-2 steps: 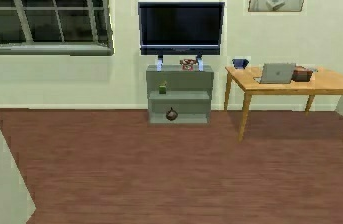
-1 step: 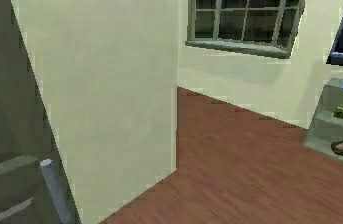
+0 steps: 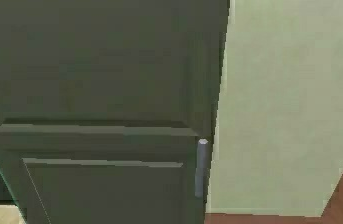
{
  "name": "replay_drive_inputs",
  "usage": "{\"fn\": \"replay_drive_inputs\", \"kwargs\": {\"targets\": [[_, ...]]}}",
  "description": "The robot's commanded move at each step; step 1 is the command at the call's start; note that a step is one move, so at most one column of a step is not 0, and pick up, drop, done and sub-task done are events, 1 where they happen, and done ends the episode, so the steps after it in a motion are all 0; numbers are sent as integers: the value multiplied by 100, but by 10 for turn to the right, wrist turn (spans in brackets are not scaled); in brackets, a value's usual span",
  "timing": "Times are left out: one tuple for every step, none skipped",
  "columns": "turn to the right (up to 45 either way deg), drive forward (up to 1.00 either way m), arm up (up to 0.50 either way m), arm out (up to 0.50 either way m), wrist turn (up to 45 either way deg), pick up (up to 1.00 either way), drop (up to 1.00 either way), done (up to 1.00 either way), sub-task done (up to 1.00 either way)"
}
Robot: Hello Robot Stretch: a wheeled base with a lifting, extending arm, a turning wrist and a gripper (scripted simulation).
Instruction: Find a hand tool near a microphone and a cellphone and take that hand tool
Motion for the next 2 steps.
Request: {"fn": "replay_drive_inputs", "kwargs": {"targets": [[-450, 0, 0, 0, 0, 0, 0, 0, 0], [-150, 0, 0, 0, 0, 0, 0, 0, 0]]}}
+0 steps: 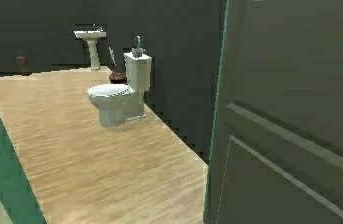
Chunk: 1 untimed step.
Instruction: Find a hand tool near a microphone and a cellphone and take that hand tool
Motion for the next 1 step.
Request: {"fn": "replay_drive_inputs", "kwargs": {"targets": [[0, 65, 0, 0, 0, 0, 0, 0, 0]]}}
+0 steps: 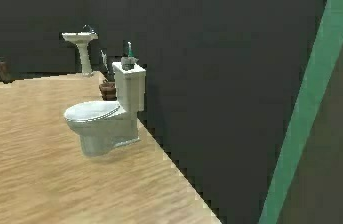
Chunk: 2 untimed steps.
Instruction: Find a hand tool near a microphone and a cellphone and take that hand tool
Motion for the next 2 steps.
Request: {"fn": "replay_drive_inputs", "kwargs": {"targets": [[-450, 0, 0, 0, 0, 0, 0, 0, 0], [-90, 0, 0, 0, 0, 0, 0, 0, 0]]}}
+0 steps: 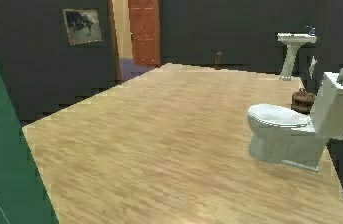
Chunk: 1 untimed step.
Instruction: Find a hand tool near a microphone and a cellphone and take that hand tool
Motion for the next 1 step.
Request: {"fn": "replay_drive_inputs", "kwargs": {"targets": [[0, 65, 0, 0, 0, 0, 0, 0, 0]]}}
